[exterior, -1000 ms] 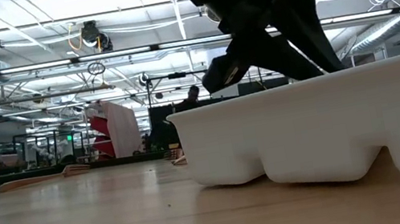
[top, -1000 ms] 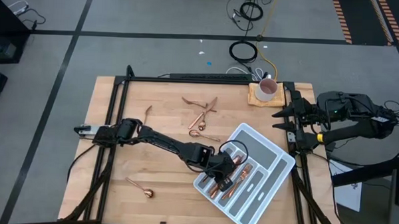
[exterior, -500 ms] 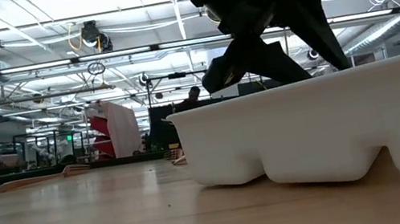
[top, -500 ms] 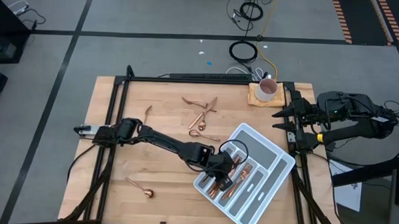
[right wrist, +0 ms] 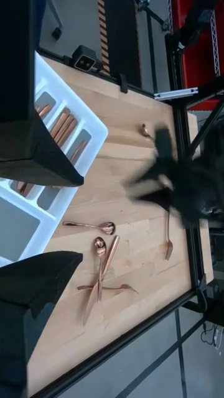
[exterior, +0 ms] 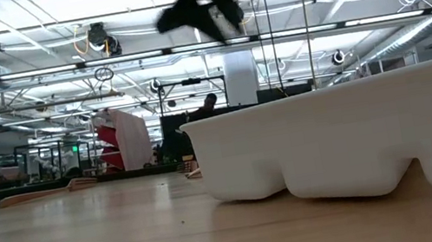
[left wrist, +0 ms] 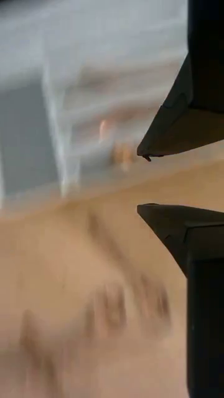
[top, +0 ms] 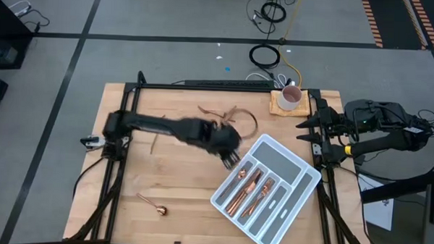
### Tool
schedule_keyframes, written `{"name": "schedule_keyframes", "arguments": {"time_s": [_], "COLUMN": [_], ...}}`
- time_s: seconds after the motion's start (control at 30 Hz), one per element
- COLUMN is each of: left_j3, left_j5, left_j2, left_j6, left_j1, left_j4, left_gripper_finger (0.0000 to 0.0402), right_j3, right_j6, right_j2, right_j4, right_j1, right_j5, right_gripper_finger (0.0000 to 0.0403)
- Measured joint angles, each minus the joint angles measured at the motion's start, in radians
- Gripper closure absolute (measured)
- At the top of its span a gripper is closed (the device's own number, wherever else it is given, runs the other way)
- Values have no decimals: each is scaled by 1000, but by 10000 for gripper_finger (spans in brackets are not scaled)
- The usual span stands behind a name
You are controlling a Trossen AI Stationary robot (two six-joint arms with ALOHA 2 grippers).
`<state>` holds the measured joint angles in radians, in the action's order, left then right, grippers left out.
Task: Sort silverware
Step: Put the gold spoon into the cutlery tray with the other gold spoon
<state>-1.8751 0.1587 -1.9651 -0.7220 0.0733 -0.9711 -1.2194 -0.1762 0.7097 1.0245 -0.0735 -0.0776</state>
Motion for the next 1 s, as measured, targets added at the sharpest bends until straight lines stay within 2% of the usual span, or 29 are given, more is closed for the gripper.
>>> {"name": "schedule_keyframes", "arguments": {"time_s": [0.07, 0.17, 0.3, 0.5, 0.77, 1.0], "left_j3": [0, 0, 11, 19, 19, 19], "left_j5": [76, 108, 102, 30, -22, -44], "left_j2": [31, 48, 29, -43, -222, -296], "left_j6": [3, 39, 129, 134, 136, 126], "left_j1": [-44, -132, -255, -380, -368, -332], "left_j4": [-96, -176, -123, -47, -4, -5], "left_gripper_finger": [263, 263, 263, 262, 262, 262], "right_j3": [0, 0, 0, 0, 0, 0], "right_j6": [-11, -16, -21, -42, -72, -73], "right_j2": [0, 0, 0, 0, 0, 0], "right_j4": [0, 0, 0, -3, -3, -2], "right_j1": [0, 0, 0, 0, 0, 0], "right_j5": [0, 0, 0, -28, -82, -82], "right_gripper_finger": [236, 236, 236, 236, 236, 236]}}
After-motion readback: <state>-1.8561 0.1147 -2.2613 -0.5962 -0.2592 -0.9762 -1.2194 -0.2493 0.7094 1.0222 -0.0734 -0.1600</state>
